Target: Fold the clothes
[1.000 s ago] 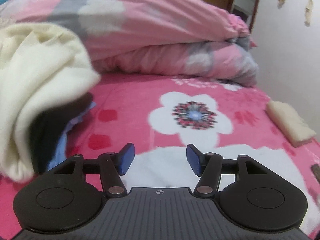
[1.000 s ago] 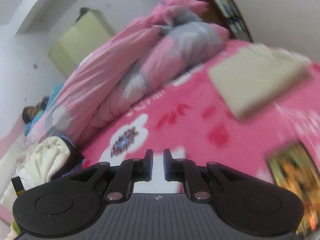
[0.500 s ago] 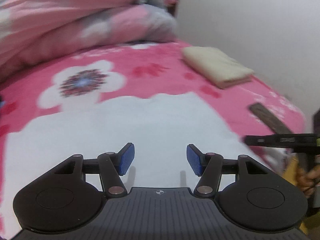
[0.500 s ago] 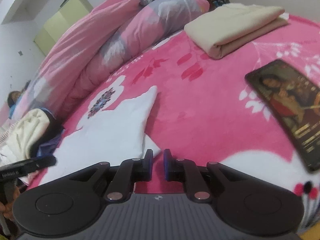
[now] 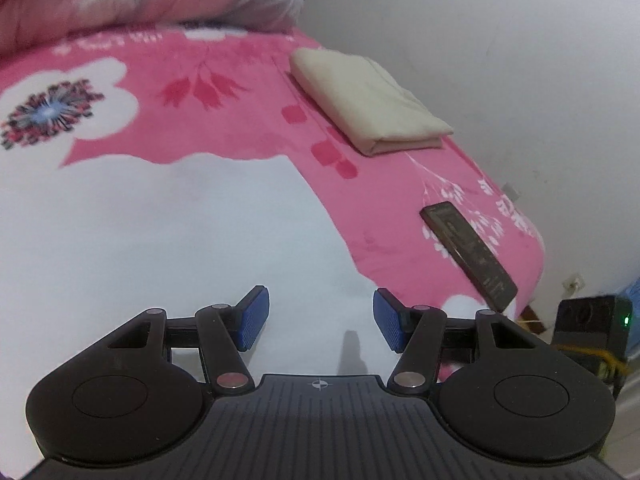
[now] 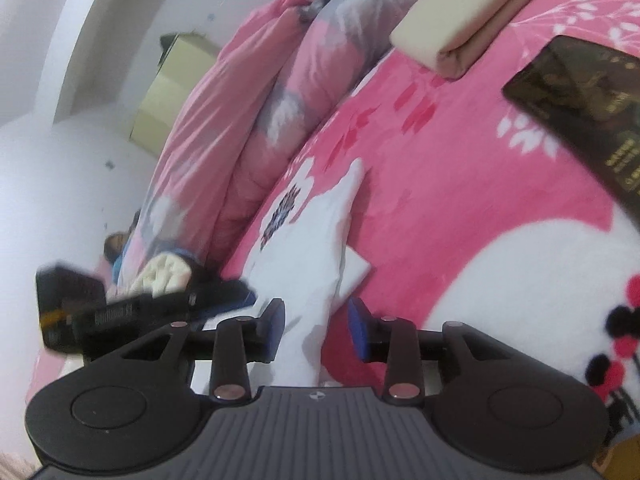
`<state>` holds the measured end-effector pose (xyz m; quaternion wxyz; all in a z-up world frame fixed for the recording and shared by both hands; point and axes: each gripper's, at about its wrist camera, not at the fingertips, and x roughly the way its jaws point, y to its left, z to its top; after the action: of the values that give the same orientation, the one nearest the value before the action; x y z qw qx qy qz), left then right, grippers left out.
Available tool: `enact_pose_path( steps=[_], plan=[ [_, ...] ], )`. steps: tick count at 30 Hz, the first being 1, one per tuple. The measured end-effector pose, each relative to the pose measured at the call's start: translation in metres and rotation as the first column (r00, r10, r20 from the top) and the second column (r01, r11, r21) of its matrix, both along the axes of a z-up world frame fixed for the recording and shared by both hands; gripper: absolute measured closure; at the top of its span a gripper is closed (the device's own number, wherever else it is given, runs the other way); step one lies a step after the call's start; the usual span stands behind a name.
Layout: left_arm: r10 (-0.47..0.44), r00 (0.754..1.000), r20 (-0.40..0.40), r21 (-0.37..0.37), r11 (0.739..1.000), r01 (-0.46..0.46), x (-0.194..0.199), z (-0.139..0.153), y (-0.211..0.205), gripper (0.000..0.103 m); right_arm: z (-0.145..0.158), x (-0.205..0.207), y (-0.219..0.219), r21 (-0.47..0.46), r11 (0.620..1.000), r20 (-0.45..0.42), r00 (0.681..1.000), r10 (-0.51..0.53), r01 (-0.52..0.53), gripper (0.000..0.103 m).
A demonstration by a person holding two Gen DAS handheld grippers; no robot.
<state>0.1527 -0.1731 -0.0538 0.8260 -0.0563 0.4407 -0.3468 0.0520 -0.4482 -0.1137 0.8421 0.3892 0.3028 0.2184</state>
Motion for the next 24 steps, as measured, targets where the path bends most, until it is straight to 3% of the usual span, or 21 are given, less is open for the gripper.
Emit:
enact_pose_path(
  steps=[10,24],
  plan=[
    [-0.046,0.998,-0.041,0.021,0.999,0.047,0.010,0.003,-0.019,0.045,0.009,-0.002,0.010,-0.091,0.989,0.102,0.987,0.126,-0.117,0.066],
    [-0.052,0.996,-0.078,0.113,0.992,0.061,0.012,0.003,-0.046,0.046,0.027,0.001,0.032,-0.261,0.943,0.247,0.930,0.273,-0.208,0.066]
  ],
)
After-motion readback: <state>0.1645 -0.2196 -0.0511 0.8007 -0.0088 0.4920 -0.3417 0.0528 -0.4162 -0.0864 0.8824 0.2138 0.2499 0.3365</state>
